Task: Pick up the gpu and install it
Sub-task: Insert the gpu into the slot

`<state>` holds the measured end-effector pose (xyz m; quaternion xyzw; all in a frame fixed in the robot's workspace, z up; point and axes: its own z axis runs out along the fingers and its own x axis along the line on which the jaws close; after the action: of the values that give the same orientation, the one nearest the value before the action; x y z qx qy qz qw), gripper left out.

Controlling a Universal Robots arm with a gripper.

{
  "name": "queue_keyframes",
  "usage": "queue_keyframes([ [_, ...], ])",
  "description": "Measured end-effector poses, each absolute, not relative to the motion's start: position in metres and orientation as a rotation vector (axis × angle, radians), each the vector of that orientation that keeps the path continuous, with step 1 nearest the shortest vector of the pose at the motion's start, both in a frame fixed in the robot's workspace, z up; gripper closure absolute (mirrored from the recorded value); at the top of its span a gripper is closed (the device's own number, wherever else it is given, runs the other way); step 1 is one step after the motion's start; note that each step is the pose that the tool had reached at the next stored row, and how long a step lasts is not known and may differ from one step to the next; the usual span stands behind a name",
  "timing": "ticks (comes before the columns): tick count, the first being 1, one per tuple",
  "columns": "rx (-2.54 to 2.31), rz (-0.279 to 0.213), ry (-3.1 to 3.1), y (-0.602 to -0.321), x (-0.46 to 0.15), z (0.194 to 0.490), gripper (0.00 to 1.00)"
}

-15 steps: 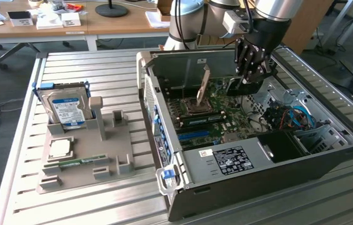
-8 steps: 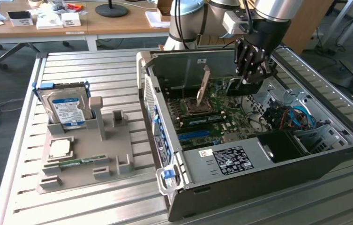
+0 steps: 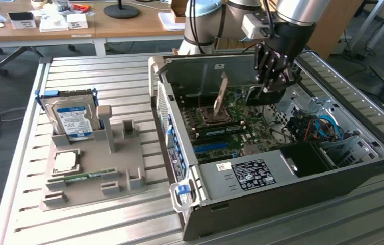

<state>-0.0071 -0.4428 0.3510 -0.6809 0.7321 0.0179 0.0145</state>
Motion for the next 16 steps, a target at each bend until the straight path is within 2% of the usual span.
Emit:
queue_keyframes([
  [16, -2.135, 0.056, 2.264, -0.4428, -0.0103, 0.3451, 0.73],
])
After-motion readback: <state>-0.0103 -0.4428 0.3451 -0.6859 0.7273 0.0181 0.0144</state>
